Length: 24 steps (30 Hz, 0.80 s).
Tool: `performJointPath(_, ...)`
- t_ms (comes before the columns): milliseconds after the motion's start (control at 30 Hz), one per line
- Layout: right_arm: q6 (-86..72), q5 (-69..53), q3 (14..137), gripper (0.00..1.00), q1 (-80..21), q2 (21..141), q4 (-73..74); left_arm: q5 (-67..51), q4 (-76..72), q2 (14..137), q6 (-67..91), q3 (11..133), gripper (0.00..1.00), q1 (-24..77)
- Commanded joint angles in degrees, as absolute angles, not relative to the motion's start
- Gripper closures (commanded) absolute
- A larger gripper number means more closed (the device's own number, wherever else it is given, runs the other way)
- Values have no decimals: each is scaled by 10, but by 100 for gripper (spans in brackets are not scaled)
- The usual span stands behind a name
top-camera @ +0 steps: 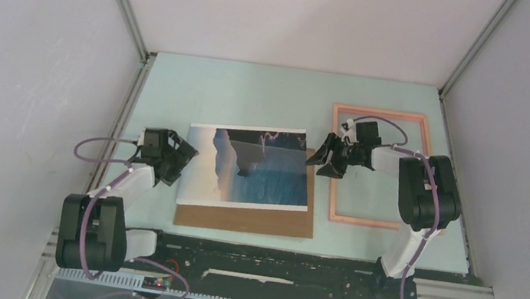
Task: Put the photo into the frame
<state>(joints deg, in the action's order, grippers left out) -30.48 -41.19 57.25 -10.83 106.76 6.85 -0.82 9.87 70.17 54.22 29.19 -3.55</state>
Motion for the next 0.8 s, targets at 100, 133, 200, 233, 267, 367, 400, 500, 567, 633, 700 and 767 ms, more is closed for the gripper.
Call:
performJointPath(100,-302,-398,558,29,-90,1035,66,-36,107,686,563,276,0,-16)
performJointPath(133,-302,-399,558,29,-89,1035,65,-41,106,687,563,276,0,-15)
performJointPath(200,-303,-401,557,29,-89,1037,62,-48,105,687,564,277,0,-13)
performJointPath(233,-304,-404,557,29,-89,1039,60,-47,107,683,562,278,0,-11)
performJointPath(267,-305,-408,557,29,-89,1040,57,-43,111,676,558,279,0,-11)
performJointPath(367,-304,-412,558,30,-94,1038,53,-6,142,645,518,293,0,-10)
performJointPath(400,-300,-407,558,30,-98,1035,54,18,157,633,498,300,0,-10)
performJointPath(500,-291,-396,558,33,-107,1021,55,77,217,598,453,321,0,-11)
performJointPath(567,-286,-377,561,34,-109,1020,65,99,232,586,434,324,0,-12)
performJointPath(633,-283,-376,563,34,-108,1023,73,74,248,595,426,324,0,-20)
performJointPath(700,-285,-383,563,34,-106,1025,71,35,275,609,418,330,0,-26)
performJointPath(767,-288,-393,563,34,-107,1029,66,28,317,606,415,339,0,-26)
